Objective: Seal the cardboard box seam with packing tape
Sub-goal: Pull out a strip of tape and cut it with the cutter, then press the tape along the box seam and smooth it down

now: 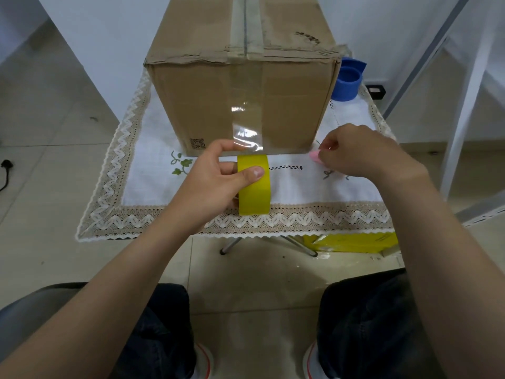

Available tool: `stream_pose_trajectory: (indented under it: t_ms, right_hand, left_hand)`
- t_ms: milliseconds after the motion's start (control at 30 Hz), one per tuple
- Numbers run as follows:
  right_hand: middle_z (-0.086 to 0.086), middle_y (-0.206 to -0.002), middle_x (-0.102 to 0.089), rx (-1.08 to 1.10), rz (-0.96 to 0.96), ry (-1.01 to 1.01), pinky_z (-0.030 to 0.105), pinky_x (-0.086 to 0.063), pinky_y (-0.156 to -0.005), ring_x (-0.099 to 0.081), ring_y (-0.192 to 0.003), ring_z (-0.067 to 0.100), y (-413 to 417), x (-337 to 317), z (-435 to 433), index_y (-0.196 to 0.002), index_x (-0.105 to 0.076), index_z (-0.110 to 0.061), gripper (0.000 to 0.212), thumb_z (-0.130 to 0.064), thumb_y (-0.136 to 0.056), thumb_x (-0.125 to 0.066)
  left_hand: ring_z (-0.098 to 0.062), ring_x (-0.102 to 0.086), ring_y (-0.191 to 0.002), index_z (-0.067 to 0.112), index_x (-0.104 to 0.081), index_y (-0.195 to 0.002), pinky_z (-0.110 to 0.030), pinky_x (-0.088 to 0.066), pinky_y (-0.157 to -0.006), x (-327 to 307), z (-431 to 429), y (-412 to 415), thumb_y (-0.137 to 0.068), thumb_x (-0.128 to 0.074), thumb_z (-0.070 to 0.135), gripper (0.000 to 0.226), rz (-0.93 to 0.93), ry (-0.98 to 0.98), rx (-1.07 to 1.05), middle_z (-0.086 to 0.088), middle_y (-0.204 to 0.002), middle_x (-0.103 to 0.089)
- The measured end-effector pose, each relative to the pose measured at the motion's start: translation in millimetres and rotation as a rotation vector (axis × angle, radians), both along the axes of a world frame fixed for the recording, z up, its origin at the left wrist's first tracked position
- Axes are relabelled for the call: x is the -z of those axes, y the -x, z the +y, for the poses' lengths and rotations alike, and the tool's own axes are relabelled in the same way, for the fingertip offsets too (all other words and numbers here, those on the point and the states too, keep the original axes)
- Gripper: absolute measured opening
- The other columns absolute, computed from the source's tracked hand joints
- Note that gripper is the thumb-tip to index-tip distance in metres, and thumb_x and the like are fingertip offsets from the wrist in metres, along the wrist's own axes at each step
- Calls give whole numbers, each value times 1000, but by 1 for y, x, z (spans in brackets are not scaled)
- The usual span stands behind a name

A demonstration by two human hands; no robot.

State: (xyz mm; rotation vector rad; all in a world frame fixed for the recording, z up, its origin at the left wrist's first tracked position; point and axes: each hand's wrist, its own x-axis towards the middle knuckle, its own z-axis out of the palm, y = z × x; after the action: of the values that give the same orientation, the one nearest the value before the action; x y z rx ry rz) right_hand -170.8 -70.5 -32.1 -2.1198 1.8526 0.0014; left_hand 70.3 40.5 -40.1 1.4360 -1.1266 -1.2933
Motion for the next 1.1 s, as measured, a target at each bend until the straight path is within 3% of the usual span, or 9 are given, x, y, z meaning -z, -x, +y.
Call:
stream_pose_trajectory:
  t_ms: [100, 200, 300, 367, 533, 633, 800, 967, 1100]
  right_hand:
    - [-5, -117, -69, -19, 47, 75, 41, -53, -90, -65, -106, 26, -7, -3, 5, -118, -70, -33, 31, -52, -94, -63]
    - [-3, -81, -73, -78, -116, 139, 38, -57, -75, -72, -80, 26, -20, -13, 13, -86, -78, -25, 29, -49, -94, -65]
    - [3, -69, -76, -126, -461, -168, 29, -49, -55, -66, -55, 16, -43, -27, 30, -77, -81, -19, 47, -59, -95, -64]
    - [1, -74, -78, -172, -524, -352, 25, -41, -52, -62, -57, 12, -56, -26, 39, -83, -81, -14, 51, -61, -94, -64]
    - [2, -73, -77, -181, -701, -445, 27, -47, -53, -68, -61, 16, -63, -18, 42, -89, -80, -4, 40, -44, -94, -74]
    - [5, -74, -77, -181, -768, -480, 28, -50, -56, -71, -63, 19, -60, -17, 44, -96, -78, 2, 35, -33, -95, -75]
    - [13, -80, -73, -207, -760, -449, 24, -39, -45, -69, -69, 15, -52, -26, 49, -93, -78, 0, 28, -28, -93, -77]
    - [3, -61, -42, -148, -713, -299, 22, -23, -42, -34, -45, 9, -39, -42, 49, -74, -67, -4, 26, -23, -91, -74]
    - [-1, -58, -47, -152, -622, -191, 22, -26, -39, -35, -46, 11, -27, -55, 52, -79, -74, -6, 19, -23, -87, -73]
  left_hand:
    - [-8, -73, -60, 22, -56, -125, -21, -52, -46, 0, 1, 0, -93, -74, 14, 37, -11, 0, 4, 5, -76, -80]
    - [-9, -74, -63, 24, -56, -125, -22, -53, -48, 1, 1, 0, -93, -75, 17, 38, -36, 4, 3, 5, -78, -80]
    - [-13, -77, -71, 28, -56, -121, -31, -58, -53, 3, 2, -1, -91, -76, 20, 37, -69, 10, 5, 4, -83, -81]
    - [-17, -79, -77, 29, -55, -122, -39, -63, -60, 2, 3, -2, -91, -77, 20, 39, -87, 12, 14, 3, -87, -82]
    - [-25, -80, -85, 27, -56, -127, -53, -65, -76, -1, 8, -9, -88, -79, 21, 46, -126, 21, 33, -3, -92, -82]
    - [-29, -80, -84, 28, -57, -128, -50, -66, -72, -3, 9, -13, -86, -80, 21, 49, -121, -1, 65, -4, -93, -82]
    - [-29, -79, -73, 27, -64, -125, -43, -66, -61, -12, 9, -16, -91, -74, 24, 36, -86, -26, 80, -2, -90, -81]
    - [-25, -74, -62, 24, -74, -116, -33, -60, -51, -11, 9, -4, -102, -60, 34, 22, -47, 24, -50, 0, -74, -75]
    - [-16, -64, -48, 24, -75, -110, -31, -59, -51, -6, 6, 7, -101, -61, 32, 18, -43, 25, -127, 3, -60, -67]
